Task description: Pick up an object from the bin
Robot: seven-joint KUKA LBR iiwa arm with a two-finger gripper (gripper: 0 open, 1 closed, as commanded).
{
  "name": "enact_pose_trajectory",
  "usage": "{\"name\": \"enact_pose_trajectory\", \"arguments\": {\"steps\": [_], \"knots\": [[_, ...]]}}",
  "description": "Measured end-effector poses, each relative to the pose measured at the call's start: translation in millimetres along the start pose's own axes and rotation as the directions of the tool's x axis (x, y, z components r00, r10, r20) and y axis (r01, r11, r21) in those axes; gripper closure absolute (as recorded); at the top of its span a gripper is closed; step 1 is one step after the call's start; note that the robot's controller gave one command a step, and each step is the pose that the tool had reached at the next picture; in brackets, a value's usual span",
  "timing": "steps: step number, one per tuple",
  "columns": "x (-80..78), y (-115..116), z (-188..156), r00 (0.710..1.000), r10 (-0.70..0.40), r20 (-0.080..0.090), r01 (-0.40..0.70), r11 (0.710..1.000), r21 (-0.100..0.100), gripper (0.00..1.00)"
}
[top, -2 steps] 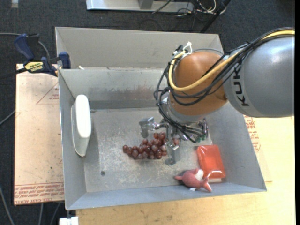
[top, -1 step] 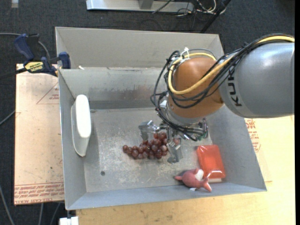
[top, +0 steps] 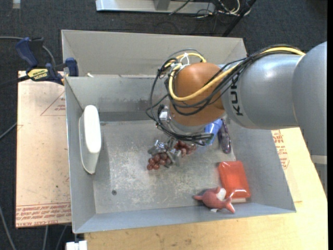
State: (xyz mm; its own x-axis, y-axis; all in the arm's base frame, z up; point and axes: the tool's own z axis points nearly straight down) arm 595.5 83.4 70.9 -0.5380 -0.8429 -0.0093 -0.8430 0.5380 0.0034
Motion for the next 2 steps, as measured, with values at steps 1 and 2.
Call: {"name": "enact_pose_trajectory", "arguments": {"steps": [1,2], "knots": [[0.0,0,0,1.0,0.0,0.0,0.0,1.0,0.0,1.0],[12.3,-10,-192,0.998,-0.069,0.003,0.069,0.998,0.0,1.0]]}}
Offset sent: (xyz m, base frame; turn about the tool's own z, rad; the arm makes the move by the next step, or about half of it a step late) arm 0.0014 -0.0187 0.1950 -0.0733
